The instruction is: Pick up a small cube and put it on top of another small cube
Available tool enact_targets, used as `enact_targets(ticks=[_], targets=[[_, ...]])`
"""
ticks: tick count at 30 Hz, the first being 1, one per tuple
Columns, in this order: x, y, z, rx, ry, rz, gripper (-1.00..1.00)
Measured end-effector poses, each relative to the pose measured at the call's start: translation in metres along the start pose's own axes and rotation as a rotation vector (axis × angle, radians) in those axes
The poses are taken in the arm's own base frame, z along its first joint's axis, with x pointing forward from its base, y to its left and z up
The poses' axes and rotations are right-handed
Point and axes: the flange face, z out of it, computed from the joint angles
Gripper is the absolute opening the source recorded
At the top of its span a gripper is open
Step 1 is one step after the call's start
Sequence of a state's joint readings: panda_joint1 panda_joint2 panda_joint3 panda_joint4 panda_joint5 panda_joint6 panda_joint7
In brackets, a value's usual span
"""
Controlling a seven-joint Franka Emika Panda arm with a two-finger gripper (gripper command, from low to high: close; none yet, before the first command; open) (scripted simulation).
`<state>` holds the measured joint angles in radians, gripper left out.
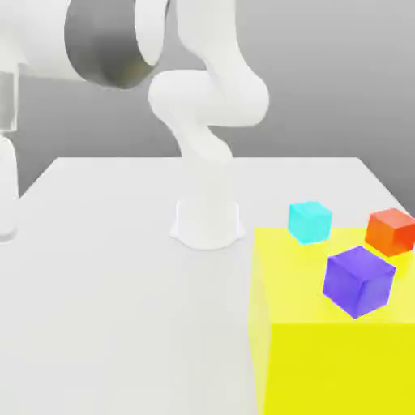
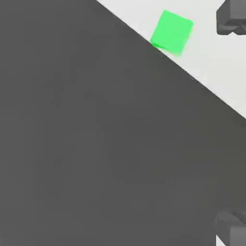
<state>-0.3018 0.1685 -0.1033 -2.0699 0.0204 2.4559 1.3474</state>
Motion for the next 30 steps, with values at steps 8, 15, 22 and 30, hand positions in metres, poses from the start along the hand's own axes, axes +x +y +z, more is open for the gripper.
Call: enact_targets(ticks=[8, 15, 22, 30], targets=[[0.065, 0.033, 0.141, -0.175, -0.01, 0.283, 0.0], [0.077, 0.06, 0.235, -0.219, -0.011, 0.354, -1.0], [0.078, 0.057, 0.224, -0.218, -0.012, 0.355, -1.0], [-0.048, 0.018, 0.109, -0.2, -0.094, 0.045, -1.0]])
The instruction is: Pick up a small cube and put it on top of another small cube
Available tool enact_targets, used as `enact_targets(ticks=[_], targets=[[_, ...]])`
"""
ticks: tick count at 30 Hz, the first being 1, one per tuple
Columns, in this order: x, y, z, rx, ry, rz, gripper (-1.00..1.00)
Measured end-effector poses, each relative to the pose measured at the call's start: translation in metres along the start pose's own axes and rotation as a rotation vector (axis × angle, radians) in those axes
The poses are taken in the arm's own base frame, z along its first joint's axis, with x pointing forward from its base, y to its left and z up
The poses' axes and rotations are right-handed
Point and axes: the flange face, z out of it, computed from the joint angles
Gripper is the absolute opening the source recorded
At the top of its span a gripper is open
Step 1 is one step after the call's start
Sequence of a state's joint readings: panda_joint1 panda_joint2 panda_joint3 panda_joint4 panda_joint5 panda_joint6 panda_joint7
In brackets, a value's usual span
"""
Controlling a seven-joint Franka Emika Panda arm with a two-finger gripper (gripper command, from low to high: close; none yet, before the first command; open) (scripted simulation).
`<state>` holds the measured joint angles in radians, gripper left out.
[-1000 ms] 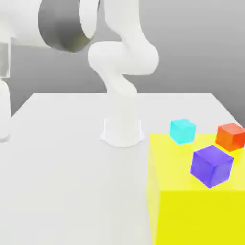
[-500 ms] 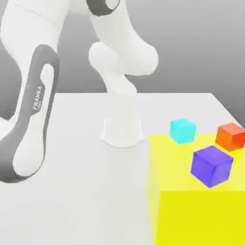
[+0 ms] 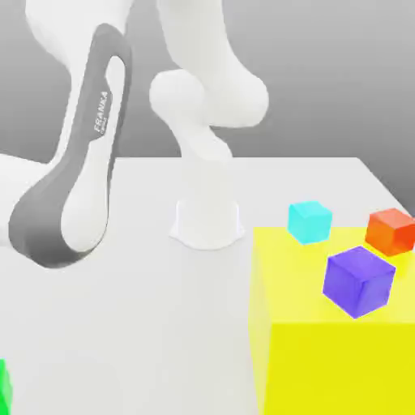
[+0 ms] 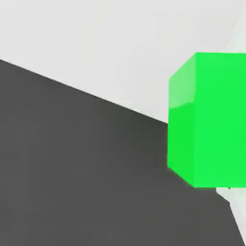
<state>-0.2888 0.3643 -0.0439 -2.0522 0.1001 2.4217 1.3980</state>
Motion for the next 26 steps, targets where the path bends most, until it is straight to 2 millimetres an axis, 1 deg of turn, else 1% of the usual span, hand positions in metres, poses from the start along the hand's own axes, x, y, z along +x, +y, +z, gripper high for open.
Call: enact_targets(ticks=[2, 4, 7, 8, 9, 10, 11, 15, 18, 19, 20, 22, 23, 26], targets=[[-0.051, 0.006, -0.022, 0.0, -0.014, -0.125, -1.0], [-0.101, 0.017, -0.043, -0.001, -0.025, -0.252, -1.0], [-0.174, 0.045, -0.073, -0.005, -0.036, -0.45, -1.0], [-0.208, 0.059, -0.083, -0.007, -0.038, -0.537, -1.0], [-0.244, 0.079, -0.093, -0.011, -0.04, -0.637, -1.0], [-0.281, 0.103, -0.107, -0.015, -0.039, -0.748, -1.0], [-0.313, 0.129, -0.118, -0.019, -0.036, -0.853, -1.0], [-0.365, 0.203, -0.152, -0.03, -0.013, -1.108, -1.0], [-0.401, 0.268, -0.169, -0.041, 0.015, -1.315, -1.0], [-0.405, 0.279, -0.163, -0.043, 0.02, -1.347, -1.0], [-0.407, 0.284, -0.152, -0.044, 0.024, -1.362, -1.0], [-0.408, 0.288, -0.125, -0.045, 0.026, -1.375, -1.0], [-0.407, 0.29, -0.115, -0.045, 0.026, -1.377, 1.0], [-0.407, 0.29, -0.115, -0.045, 0.026, -1.377, 1.0]])
